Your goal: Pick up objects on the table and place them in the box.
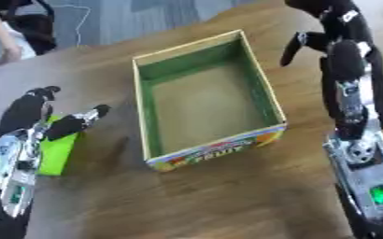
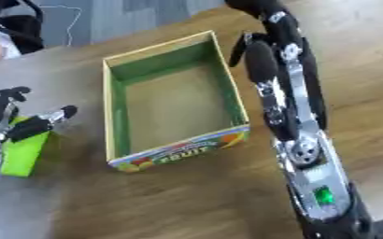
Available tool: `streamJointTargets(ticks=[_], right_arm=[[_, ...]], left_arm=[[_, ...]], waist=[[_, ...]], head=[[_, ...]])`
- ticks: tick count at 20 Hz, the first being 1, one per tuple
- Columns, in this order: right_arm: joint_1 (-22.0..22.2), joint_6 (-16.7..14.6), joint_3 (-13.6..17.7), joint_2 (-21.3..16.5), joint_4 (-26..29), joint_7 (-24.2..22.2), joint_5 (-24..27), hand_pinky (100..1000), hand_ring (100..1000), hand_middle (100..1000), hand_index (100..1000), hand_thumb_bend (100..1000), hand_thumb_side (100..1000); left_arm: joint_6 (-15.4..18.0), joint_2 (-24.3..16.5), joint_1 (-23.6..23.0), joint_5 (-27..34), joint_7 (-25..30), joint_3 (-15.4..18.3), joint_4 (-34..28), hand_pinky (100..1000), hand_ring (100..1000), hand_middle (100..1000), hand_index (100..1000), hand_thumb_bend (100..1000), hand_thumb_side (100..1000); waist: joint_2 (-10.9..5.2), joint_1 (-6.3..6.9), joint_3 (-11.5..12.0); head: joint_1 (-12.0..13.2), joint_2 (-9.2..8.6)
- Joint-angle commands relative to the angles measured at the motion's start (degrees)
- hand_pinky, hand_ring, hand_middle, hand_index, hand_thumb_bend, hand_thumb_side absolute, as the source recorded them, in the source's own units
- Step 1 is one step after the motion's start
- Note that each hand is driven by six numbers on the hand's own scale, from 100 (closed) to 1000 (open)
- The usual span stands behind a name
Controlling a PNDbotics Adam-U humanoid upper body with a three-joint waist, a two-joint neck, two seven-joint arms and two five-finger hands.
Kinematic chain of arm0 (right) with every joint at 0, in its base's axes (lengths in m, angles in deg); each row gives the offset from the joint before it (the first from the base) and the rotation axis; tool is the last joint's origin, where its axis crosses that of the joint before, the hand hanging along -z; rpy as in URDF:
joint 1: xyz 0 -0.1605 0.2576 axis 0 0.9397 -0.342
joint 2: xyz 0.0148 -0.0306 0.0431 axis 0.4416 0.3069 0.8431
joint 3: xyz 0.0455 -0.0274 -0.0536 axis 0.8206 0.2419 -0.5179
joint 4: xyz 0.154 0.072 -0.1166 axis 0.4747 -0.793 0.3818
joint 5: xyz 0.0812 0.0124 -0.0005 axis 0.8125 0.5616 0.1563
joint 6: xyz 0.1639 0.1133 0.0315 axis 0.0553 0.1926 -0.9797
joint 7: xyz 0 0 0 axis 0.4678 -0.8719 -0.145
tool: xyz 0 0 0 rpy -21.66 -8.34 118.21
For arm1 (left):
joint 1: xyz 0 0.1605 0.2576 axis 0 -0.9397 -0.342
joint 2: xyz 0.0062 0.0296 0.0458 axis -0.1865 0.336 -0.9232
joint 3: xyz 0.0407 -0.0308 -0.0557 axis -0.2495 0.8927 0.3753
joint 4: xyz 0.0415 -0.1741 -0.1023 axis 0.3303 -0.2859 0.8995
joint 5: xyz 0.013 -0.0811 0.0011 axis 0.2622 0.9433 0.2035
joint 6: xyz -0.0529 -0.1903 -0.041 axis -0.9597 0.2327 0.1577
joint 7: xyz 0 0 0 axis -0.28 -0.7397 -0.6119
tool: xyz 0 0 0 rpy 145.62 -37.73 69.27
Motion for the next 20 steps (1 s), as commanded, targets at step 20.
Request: streamJointTargets(ticks=[20], right_arm=[[0.05,0.0,0.65,-0.42,0.65,0.01,-0.08,338,844,795,949,380,1000]], left_arm=[[5.78,1.2,-3.03,-16.52,15.01,-0.91,-6.58,573,730,824,979,1000,721]], waist=[[-0.78,-0.02,1.11]], head=[[0.68,0.0]])
